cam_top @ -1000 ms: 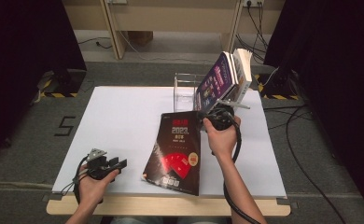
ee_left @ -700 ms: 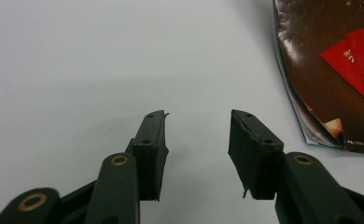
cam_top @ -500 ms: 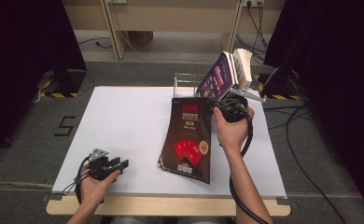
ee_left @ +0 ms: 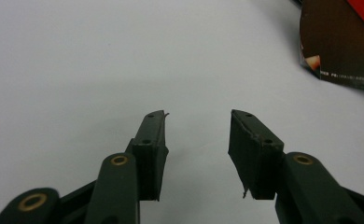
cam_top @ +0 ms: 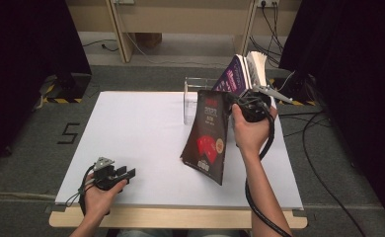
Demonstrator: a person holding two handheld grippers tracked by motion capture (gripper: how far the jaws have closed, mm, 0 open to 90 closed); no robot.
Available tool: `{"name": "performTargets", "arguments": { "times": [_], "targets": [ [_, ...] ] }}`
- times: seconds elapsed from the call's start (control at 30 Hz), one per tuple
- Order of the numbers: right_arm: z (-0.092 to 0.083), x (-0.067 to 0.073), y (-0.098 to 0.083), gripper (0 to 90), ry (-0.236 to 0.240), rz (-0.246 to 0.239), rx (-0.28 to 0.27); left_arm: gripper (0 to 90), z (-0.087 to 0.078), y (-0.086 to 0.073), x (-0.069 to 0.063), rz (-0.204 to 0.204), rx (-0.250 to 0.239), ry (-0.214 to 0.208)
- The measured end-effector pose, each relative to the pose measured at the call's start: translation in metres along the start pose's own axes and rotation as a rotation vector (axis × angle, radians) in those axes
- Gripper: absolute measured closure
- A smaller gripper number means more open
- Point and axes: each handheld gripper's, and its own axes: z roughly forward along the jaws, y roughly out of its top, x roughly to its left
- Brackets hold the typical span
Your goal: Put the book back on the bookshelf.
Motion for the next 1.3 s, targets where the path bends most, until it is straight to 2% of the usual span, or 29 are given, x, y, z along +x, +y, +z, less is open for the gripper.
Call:
{"name": "performTargets", "arguments": {
  "times": [0.23, 0.5, 0.87, 0.97, 1.27, 1.3],
  "targets": [
    [0.005, 0.004, 0.011, 88.3, 0.007, -0.001, -0.016, 55.6, 0.001, 0.0, -0.001, 0.004, 0.001, 0.0],
    [0.013, 0.017, 0.026, 88.2, 0.013, -0.014, -0.036, 55.6, 0.001, -0.001, 0.0, 0.002, 0.0, 0.0],
    [0.042, 0.035, 0.052, 88.3, 0.026, -0.023, -0.053, 55.5, 0.002, -0.001, -0.001, 0.002, 0.003, -0.004],
    [0.049, 0.036, 0.055, 88.2, 0.025, -0.021, -0.059, 55.5, 0.002, -0.002, -0.001, 0.005, 0.007, -0.007],
    [0.072, 0.042, 0.067, 88.2, -0.013, -0.057, -0.126, 55.5, 0.003, -0.002, 0.001, 0.002, 0.007, -0.004],
    [0.075, 0.041, 0.069, 88.2, -0.008, -0.05, -0.135, 55.5, 0.003, -0.002, 0.001, 0.007, 0.011, -0.005]
  ]
}}
